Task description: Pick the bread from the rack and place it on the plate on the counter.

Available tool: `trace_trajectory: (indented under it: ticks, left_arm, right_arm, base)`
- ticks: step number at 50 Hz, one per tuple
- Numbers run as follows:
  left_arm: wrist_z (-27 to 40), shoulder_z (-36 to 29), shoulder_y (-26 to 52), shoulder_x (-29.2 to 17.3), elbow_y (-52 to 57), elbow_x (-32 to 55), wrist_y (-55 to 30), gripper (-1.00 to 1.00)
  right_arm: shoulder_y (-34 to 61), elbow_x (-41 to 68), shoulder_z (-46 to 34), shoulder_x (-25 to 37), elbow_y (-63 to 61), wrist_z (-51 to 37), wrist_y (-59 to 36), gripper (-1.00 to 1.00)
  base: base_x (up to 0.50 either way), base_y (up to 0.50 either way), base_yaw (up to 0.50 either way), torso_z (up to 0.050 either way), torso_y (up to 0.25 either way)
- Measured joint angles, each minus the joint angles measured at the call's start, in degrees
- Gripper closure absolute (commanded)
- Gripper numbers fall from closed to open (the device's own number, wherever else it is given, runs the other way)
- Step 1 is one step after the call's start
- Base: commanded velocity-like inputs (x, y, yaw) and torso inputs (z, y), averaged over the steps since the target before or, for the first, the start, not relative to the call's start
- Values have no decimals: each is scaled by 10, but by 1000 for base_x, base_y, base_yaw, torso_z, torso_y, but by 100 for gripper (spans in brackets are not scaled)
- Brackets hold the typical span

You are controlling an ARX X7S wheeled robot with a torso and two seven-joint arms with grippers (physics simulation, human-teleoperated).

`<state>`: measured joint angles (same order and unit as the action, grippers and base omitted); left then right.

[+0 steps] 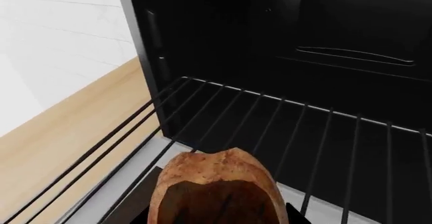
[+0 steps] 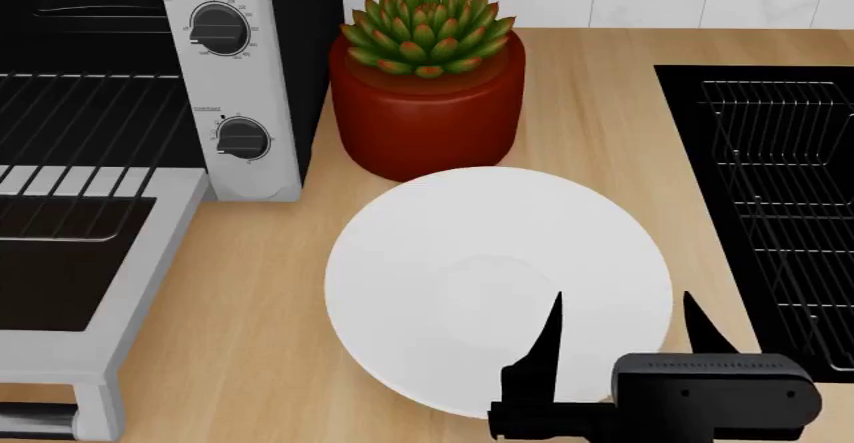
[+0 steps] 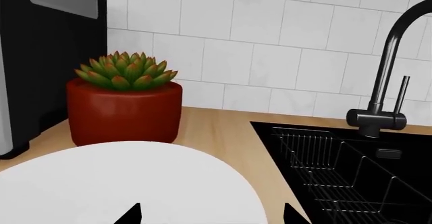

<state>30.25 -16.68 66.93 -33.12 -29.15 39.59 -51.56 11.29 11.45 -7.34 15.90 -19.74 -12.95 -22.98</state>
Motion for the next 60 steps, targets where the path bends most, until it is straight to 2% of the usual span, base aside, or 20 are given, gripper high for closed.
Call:
trace_trajectory:
  ticks: [14, 33, 60]
  left_arm:
    - [9, 5, -8, -9, 40, 6, -18, 100]
    - [4, 26, 1, -20, 187, 75, -75, 100]
    - [-23, -20, 74, 54, 276, 148, -148, 100]
  right_arm:
    - [-4, 4, 0, 3, -1, -3, 4, -100]
    - [-41, 19, 25, 15, -47, -17, 6, -100]
    - [-75, 31, 45, 24, -59, -23, 28, -100]
  base:
    - [0, 0, 0, 0, 0]
    - [0, 0, 0, 0, 1]
    - [0, 0, 0, 0, 0]
